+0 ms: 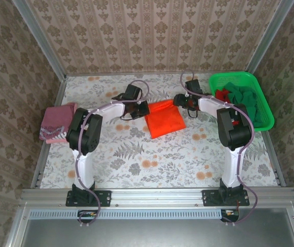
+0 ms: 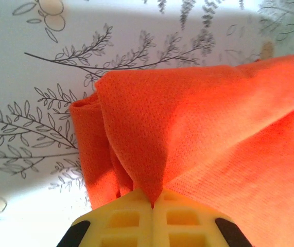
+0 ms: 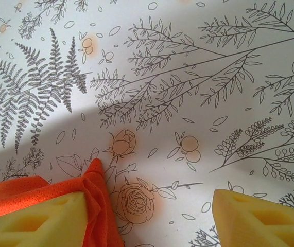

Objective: Fold and stack the t-shirts

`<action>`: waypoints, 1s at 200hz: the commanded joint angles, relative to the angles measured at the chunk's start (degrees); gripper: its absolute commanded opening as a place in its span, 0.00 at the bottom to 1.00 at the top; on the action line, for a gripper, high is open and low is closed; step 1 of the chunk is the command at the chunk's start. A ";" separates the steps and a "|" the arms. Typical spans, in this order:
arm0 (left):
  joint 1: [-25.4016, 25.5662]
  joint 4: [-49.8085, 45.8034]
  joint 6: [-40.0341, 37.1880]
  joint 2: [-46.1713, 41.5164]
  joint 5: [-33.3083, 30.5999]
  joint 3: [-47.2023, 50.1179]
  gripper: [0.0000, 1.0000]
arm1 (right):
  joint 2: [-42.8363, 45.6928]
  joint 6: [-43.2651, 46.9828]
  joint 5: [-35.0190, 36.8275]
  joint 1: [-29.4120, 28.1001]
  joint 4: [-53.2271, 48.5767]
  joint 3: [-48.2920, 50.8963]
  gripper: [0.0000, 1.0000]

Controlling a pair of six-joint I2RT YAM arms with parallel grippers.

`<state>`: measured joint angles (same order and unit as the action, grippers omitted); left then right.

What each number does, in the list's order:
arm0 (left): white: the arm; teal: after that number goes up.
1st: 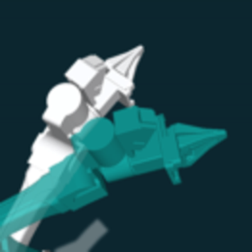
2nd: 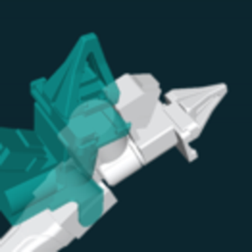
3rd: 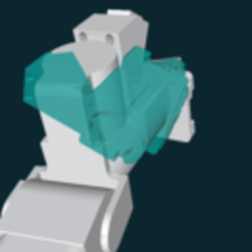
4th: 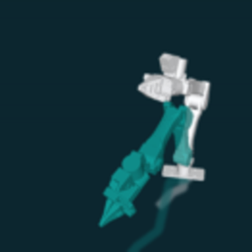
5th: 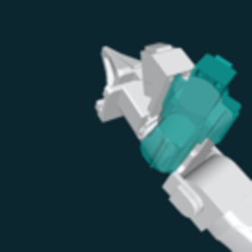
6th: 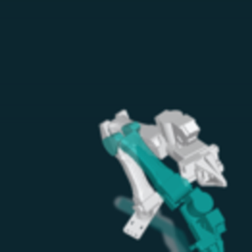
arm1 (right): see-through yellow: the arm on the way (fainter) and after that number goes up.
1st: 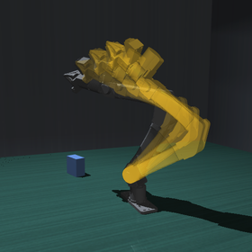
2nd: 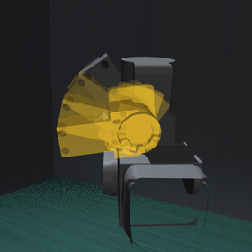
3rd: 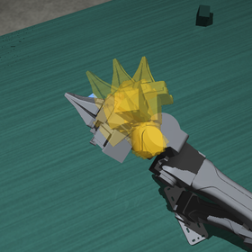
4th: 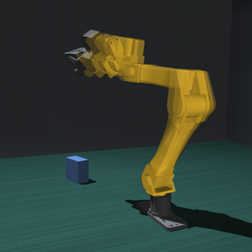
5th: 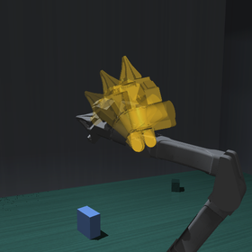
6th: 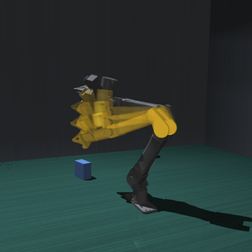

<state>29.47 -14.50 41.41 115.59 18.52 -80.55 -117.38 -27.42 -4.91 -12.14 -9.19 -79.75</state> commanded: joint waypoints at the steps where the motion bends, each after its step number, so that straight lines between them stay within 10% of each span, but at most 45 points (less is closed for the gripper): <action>1: -0.56 -0.34 -0.45 -4.02 -2.33 2.38 0.00 | 2.30 0.08 -1.15 0.50 1.05 1.74 0.67; 99: -0.60 2.02 3.25 -5.46 -5.17 10.86 0.04 | 2.57 0.25 -4.65 0.44 2.52 3.02 0.67; 156: -0.39 3.09 2.50 -9.42 -6.85 13.17 0.51 | 2.48 4.02 -14.77 -0.49 2.95 2.97 0.67; 200: -0.10 2.29 0.73 -17.44 -9.59 14.73 0.70 | 3.08 2.50 -17.51 -2.33 3.72 5.83 0.47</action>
<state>29.21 -11.27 43.48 103.39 11.57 -67.44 -117.21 -24.23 -18.72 -13.17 -6.15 -76.49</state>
